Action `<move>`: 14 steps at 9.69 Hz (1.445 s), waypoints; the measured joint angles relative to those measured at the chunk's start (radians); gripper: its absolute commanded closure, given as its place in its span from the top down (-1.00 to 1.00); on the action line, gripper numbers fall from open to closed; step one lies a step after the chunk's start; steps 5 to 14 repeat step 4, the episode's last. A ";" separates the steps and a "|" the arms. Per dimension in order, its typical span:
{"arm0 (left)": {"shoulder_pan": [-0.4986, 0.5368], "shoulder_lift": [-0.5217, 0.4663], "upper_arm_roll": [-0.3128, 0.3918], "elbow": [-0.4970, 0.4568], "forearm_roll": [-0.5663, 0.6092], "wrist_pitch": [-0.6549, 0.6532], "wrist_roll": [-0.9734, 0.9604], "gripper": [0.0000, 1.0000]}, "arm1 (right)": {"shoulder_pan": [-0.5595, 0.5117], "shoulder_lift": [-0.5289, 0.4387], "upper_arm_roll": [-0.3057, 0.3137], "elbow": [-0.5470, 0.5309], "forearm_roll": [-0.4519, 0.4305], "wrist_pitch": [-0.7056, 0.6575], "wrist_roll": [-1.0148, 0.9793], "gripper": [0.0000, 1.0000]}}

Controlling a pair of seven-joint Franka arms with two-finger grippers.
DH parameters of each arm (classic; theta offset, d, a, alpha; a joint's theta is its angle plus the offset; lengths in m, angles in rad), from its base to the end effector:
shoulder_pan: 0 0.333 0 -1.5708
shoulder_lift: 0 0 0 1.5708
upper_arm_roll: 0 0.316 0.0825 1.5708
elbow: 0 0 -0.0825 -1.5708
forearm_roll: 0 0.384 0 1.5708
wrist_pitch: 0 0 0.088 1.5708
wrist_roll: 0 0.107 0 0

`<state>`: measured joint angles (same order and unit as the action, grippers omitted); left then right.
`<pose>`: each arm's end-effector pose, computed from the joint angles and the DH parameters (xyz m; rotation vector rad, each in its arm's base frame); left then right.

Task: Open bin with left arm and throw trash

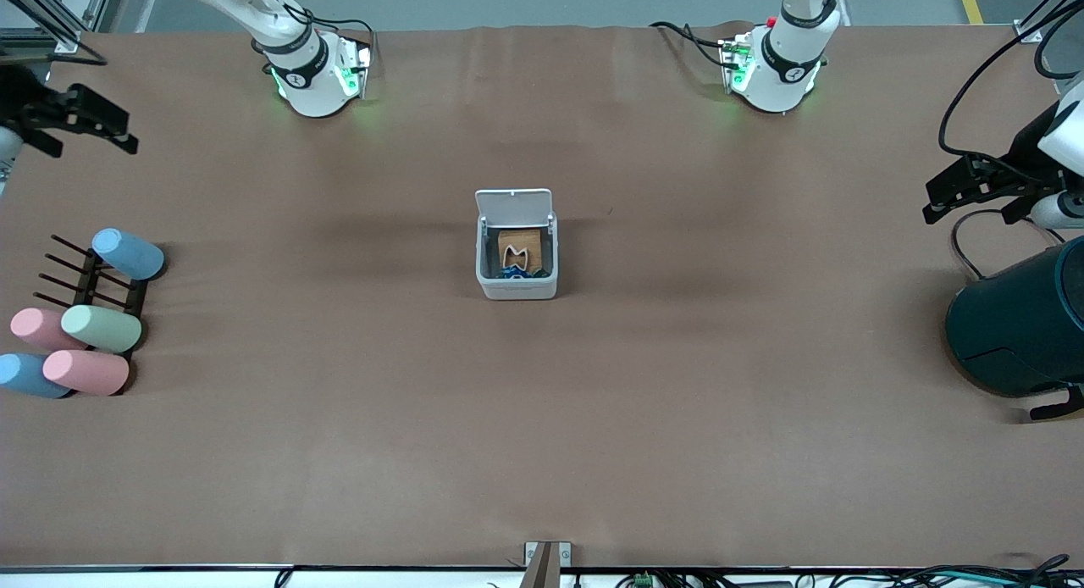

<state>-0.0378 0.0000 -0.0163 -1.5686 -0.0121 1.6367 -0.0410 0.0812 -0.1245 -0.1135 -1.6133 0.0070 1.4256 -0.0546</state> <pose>0.5605 -0.0316 0.6316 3.1244 -0.0199 0.1054 0.4995 -0.0194 0.6577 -3.1161 -0.0380 0.0982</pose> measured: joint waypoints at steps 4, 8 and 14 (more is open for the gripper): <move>0.003 0.007 0.001 0.000 0.000 0.000 0.000 1.00 | -0.003 0.010 0.002 0.045 0.000 -0.017 -0.002 1.00; 0.003 0.007 0.001 0.000 0.000 0.000 0.000 1.00 | -0.003 0.010 0.002 0.045 0.000 -0.017 -0.002 1.00; 0.003 0.007 0.001 0.000 0.000 0.000 0.000 1.00 | -0.003 0.010 0.002 0.045 0.000 -0.017 -0.002 1.00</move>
